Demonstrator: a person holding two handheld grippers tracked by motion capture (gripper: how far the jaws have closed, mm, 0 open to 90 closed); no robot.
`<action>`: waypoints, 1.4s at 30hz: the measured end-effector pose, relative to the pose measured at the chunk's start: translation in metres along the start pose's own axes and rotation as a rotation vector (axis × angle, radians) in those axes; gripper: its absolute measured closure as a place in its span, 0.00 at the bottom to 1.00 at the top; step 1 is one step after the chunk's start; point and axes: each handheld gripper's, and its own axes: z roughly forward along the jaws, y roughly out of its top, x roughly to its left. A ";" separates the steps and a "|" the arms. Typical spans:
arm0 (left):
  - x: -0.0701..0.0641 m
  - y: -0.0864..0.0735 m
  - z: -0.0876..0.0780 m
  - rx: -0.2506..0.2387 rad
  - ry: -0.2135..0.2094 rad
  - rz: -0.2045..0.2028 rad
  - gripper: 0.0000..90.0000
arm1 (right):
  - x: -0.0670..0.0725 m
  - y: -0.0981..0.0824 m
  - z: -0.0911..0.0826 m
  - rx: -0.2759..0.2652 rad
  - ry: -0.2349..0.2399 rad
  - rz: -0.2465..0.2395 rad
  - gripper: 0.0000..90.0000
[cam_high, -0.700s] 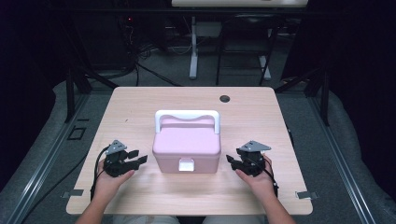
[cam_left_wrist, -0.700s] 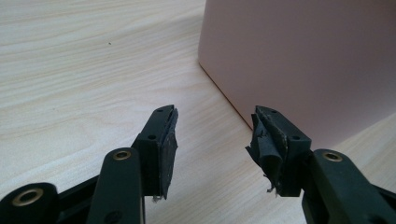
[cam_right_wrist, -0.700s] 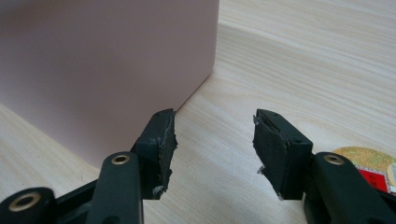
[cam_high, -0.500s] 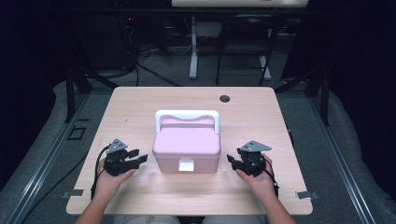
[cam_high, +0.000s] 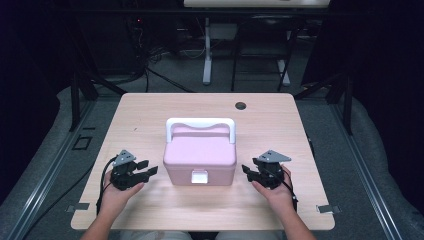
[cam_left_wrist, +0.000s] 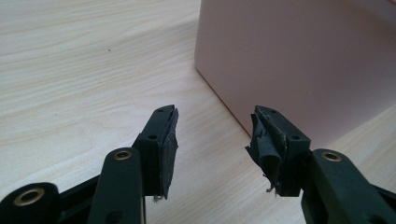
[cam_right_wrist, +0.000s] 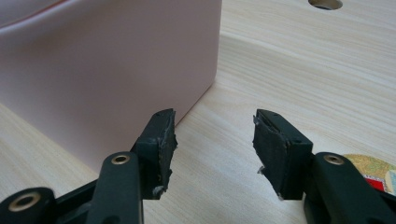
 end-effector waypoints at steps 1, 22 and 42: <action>0.000 0.000 0.000 0.009 0.002 -0.001 0.56 | 0.000 0.000 0.000 0.003 0.000 0.000 0.53; -0.010 0.011 0.006 -0.016 -0.010 -0.036 0.58 | 0.006 0.005 0.004 -0.012 0.005 0.027 0.58; -0.021 0.017 0.015 -0.038 -0.037 -0.037 0.66 | 0.010 0.009 0.012 -0.036 0.051 0.094 0.61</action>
